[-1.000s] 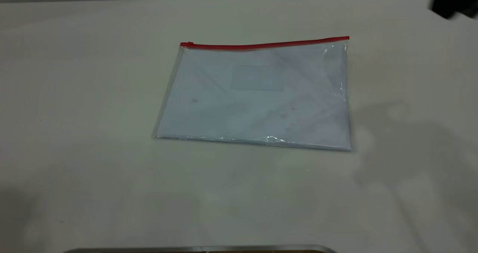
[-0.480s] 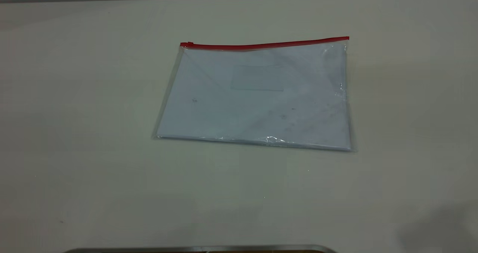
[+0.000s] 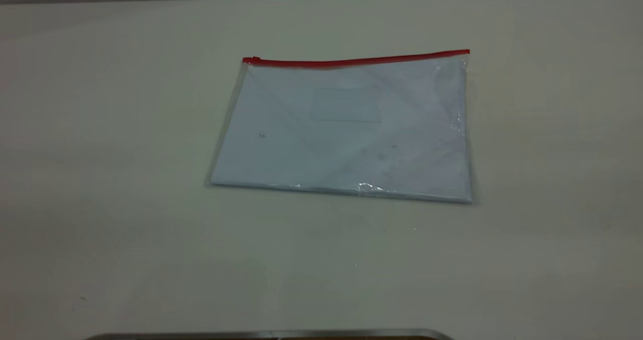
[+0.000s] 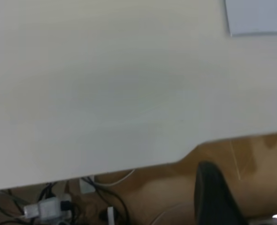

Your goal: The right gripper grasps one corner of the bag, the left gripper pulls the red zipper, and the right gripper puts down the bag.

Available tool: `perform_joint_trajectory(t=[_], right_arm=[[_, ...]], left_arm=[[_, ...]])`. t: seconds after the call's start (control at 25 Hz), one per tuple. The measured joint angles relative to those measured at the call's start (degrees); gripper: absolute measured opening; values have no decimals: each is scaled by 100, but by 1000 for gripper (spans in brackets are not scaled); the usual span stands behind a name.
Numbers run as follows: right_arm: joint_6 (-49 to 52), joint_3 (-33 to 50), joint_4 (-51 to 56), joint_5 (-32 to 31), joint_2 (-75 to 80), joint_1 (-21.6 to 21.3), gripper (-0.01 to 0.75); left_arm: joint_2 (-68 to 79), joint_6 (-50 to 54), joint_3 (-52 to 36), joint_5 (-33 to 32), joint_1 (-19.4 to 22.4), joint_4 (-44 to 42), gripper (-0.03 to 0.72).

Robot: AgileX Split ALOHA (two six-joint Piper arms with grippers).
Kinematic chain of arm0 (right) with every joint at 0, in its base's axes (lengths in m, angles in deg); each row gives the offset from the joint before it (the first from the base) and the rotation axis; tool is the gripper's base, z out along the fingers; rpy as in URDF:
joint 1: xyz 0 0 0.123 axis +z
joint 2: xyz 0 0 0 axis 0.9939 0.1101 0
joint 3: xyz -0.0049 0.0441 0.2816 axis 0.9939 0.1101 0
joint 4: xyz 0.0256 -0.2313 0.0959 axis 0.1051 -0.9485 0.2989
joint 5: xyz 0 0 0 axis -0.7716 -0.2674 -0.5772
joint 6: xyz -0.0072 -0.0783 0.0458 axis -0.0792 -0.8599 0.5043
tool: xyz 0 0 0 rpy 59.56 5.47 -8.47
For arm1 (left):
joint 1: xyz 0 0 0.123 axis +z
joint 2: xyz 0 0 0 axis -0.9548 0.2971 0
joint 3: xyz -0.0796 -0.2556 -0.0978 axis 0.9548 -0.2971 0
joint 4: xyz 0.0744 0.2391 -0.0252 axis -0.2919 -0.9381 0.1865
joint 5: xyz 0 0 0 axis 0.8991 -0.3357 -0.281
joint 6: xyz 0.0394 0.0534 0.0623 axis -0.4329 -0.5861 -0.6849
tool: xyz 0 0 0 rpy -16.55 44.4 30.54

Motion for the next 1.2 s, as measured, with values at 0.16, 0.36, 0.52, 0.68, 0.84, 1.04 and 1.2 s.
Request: perform_joint_trajectory(t=[0.16,0.36,0.52,0.68,0.84,1.04,1.2], right_arm=[[175,0,-178,-6,-625,0,402],[196,0,-187,-23,-1027,0,402],[209,0,-191,-30,-1080,0,402],[211,0,-174,-32,-1237,-327,402],[200,0,-180,-45,-1729,-1291,402],[196,0,-174,-58,-1839,-1494,402],[196,4,-174,-58,-1839,-1494,402]], left_arm=[[-17,236,-20,41,0,-114,416],[-41,279,-26,41,0,-114,416],[-47,293,-26,41,0,-120,416],[-157,298,-26,48,0,-120,416],[-688,298,-26,48,0,-120,416],[-1090,298,-26,23,0,-99,416],[-1090,300,-26,18,0,-86,416]])
